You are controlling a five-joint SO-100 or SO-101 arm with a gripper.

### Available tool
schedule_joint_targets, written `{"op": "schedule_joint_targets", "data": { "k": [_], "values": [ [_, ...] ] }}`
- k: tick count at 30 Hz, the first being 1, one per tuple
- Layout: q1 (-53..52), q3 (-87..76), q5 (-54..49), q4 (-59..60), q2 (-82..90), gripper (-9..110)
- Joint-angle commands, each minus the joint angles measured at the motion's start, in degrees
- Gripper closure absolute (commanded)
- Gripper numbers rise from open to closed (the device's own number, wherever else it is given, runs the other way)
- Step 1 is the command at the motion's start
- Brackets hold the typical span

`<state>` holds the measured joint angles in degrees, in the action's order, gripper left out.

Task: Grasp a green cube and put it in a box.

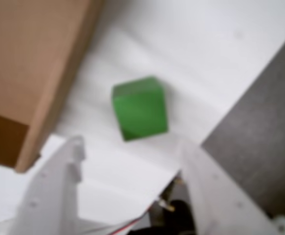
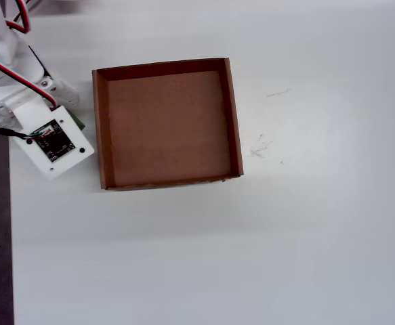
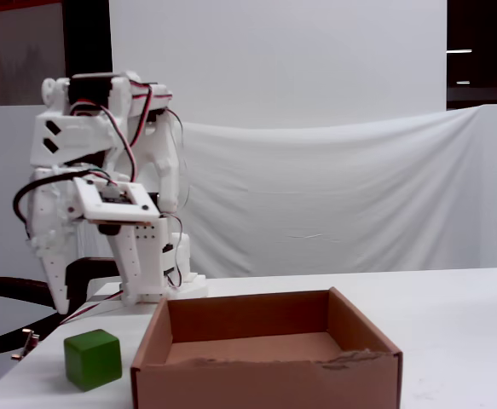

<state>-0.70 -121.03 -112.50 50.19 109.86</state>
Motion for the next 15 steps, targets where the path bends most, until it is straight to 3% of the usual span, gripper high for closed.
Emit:
{"op": "schedule_joint_targets", "data": {
  "k": [1, 15],
  "values": [
    [-0.79, 3.43, -2.02, -0.35, 0.18, 71],
    [-1.58, 9.84, -10.55, -1.67, -9.76, 70]
  ]
}}
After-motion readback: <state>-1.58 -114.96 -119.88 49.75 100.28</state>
